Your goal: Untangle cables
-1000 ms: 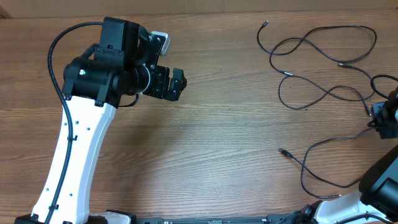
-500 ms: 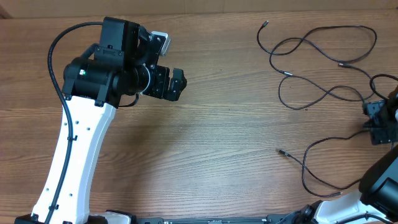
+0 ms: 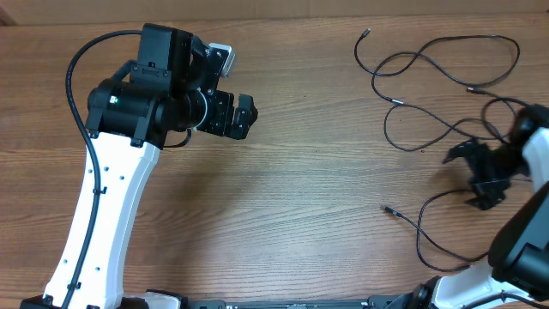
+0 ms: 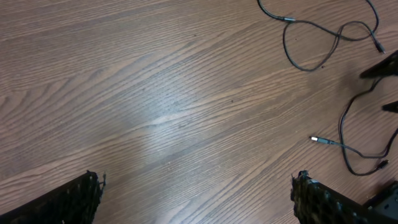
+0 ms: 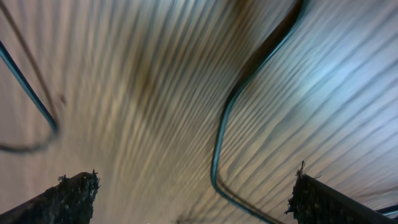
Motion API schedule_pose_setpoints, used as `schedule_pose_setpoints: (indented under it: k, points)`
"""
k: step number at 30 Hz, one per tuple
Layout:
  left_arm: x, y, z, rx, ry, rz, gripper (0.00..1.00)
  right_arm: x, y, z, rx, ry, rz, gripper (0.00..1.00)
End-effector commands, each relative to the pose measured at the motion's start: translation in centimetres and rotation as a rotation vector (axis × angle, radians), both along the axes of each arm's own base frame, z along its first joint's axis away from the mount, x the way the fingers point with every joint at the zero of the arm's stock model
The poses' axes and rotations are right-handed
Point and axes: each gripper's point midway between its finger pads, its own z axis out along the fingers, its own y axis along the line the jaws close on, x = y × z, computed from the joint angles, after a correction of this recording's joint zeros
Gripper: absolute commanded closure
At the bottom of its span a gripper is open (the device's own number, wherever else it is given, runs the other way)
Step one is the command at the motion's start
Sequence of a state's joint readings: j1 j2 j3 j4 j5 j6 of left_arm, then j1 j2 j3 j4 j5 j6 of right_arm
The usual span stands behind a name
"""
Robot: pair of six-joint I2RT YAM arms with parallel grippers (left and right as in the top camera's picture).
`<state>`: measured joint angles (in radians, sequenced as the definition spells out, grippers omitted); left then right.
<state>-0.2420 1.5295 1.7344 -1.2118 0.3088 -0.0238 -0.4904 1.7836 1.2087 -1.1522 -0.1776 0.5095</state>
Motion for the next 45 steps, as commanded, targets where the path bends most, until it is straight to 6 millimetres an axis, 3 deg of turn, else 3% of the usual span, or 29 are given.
schedule_pose_setpoints:
  k: [1,4,6,11,16,21,27,32,37,45]
  points:
    - [-0.3,0.2,0.3,-0.001,-0.002,0.008,0.0,-0.8,2.4,-1.2,0.003,0.041,0.12,0.0]
    - [-0.5,0.2,0.2,0.001,0.004,0.008,0.0,-1.4,3.4,-2.3,-0.046,0.078,0.188,0.01]
    - [-0.6,0.2,0.2,0.002,0.008,0.008,0.0,-1.8,4.0,-2.8,-0.046,0.089,0.206,0.07]
    - [-0.6,0.2,0.2,0.002,0.007,0.007,0.0,-3.1,4.7,-4.1,-0.041,0.117,0.22,0.32]
    - [-0.6,0.2,0.2,0.002,0.007,0.007,0.0,-4.1,5.0,-5.3,-0.037,0.129,0.221,0.34]
    - [-0.5,0.2,0.2,0.001,0.003,0.007,0.01,-4.5,5.2,-6.0,-0.034,0.126,0.22,0.44]
    - [-0.5,0.2,0.3,0.001,0.003,0.007,0.0,-4.6,5.2,-6.5,-0.036,0.117,0.219,0.72]
    - [-0.4,0.2,0.3,0.0,0.002,0.007,0.0,-3.1,6.4,-6.4,0.033,0.043,0.205,0.77]
    - [-0.5,0.2,0.2,0.001,0.005,0.007,0.0,-1.8,6.8,-6.4,0.052,-0.012,0.177,0.96]
    - [-0.5,0.1,0.2,-0.001,0.005,0.007,0.0,-0.1,8.1,-5.8,0.135,-0.097,0.159,0.96]
